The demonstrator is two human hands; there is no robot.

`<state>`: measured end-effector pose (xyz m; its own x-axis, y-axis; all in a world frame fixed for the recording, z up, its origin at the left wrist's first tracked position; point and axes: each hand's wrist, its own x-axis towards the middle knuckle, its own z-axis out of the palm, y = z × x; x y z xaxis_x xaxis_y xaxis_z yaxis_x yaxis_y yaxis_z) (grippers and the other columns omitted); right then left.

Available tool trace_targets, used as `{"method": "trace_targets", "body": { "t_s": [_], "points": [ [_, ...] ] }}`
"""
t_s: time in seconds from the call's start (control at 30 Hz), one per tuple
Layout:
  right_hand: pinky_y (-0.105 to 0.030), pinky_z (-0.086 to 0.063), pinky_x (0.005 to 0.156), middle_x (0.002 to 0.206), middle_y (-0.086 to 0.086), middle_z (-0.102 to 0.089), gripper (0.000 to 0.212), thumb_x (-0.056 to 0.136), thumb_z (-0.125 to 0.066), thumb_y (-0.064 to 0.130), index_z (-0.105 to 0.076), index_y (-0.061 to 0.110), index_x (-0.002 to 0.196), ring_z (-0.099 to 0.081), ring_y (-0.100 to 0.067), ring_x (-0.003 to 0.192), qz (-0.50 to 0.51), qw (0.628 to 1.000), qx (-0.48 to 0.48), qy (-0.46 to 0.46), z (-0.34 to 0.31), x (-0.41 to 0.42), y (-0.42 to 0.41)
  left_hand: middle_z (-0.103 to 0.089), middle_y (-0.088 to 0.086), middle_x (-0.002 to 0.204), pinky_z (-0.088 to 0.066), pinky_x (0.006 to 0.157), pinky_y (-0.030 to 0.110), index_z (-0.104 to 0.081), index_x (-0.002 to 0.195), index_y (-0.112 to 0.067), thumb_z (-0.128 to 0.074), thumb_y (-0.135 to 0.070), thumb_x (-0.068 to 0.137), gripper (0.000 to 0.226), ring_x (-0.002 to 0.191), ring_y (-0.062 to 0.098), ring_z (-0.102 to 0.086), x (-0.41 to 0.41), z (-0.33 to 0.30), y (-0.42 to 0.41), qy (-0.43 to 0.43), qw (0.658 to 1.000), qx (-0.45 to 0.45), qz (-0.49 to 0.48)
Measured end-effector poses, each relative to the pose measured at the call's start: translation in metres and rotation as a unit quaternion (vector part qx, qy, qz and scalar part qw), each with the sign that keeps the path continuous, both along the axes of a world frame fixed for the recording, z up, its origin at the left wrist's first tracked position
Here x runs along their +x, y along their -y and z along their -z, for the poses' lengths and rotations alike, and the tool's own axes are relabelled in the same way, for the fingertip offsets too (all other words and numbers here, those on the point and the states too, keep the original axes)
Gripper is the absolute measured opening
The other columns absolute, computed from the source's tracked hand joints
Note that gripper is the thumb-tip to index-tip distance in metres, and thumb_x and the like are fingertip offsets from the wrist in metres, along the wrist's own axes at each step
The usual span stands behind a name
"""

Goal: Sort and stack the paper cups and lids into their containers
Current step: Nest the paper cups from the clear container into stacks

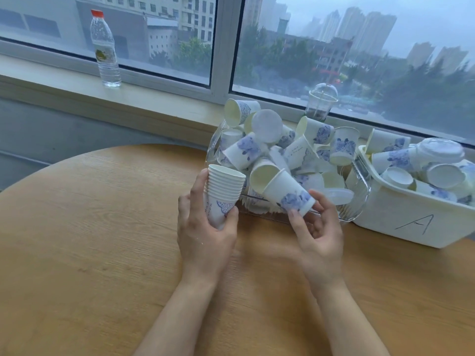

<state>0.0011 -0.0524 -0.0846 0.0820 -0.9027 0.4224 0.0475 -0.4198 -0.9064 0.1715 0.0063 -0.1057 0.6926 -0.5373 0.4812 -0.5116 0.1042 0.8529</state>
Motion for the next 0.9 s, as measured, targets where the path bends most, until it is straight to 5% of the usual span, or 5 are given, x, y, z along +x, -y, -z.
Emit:
{"method": "trace_targets", "body": {
  "t_s": [0.23, 0.4, 0.53, 0.67, 0.9],
  "points": [
    [-0.026, -0.052, 0.091, 0.120, 0.000, -0.074, 0.052, 0.084, -0.084, 0.029, -0.057, 0.021, 0.128, -0.070, -0.007, 0.106, -0.014, 0.987, 0.115, 0.108, 0.011, -0.015, 0.007, -0.057, -0.003, 0.125, -0.050, 0.090, 0.030, -0.046, 0.154, -0.038, -0.087, -0.022, 0.078, 0.088, 0.111, 0.013, -0.059, -0.015, 0.009, 0.004, 0.075, 0.993, 0.030, 0.090],
    [-0.024, -0.054, 0.089, 0.113, -0.002, -0.072, 0.051, 0.082, -0.077, 0.023, -0.057, 0.013, 0.127, -0.069, -0.009, 0.103, -0.017, 0.984, 0.120, 0.128, 0.017, -0.021, 0.013, -0.058, -0.006, 0.128, -0.040, 0.085, 0.007, -0.047, 0.154, -0.035, -0.089, -0.020, 0.078, 0.088, 0.112, 0.002, -0.054, -0.019, 0.015, 0.006, 0.114, 0.982, 0.041, 0.145],
    [-0.029, -0.053, 0.096, 0.114, -0.003, -0.072, 0.049, 0.084, -0.076, 0.022, -0.056, 0.017, 0.129, -0.069, -0.011, 0.106, -0.022, 0.981, 0.116, 0.152, 0.015, -0.022, 0.014, -0.059, -0.007, 0.125, -0.037, 0.093, 0.002, -0.049, 0.153, -0.033, -0.088, -0.018, 0.078, 0.086, 0.113, 0.003, -0.057, -0.021, 0.016, 0.006, 0.135, 0.972, 0.028, 0.189],
    [-0.030, -0.054, 0.099, 0.120, -0.015, -0.073, 0.049, 0.087, -0.075, 0.023, -0.056, 0.022, 0.132, -0.070, -0.016, 0.109, -0.041, 0.982, 0.114, 0.145, 0.010, -0.023, 0.010, -0.060, -0.007, 0.123, -0.038, 0.099, 0.006, -0.052, 0.152, -0.025, -0.090, -0.009, 0.075, 0.087, 0.115, 0.005, -0.059, -0.025, 0.016, 0.006, 0.155, 0.963, 0.021, 0.218],
    [-0.027, -0.053, 0.099, 0.120, -0.015, -0.075, 0.056, 0.099, -0.068, 0.010, -0.047, 0.022, 0.150, -0.071, -0.023, 0.116, -0.083, 0.987, 0.097, 0.100, 0.011, -0.021, 0.006, -0.061, -0.007, 0.128, -0.036, 0.102, 0.006, -0.051, 0.153, -0.023, -0.080, -0.025, 0.076, 0.083, 0.118, 0.003, -0.058, -0.026, 0.015, 0.006, 0.163, 0.958, 0.015, 0.237]
  ]
}}
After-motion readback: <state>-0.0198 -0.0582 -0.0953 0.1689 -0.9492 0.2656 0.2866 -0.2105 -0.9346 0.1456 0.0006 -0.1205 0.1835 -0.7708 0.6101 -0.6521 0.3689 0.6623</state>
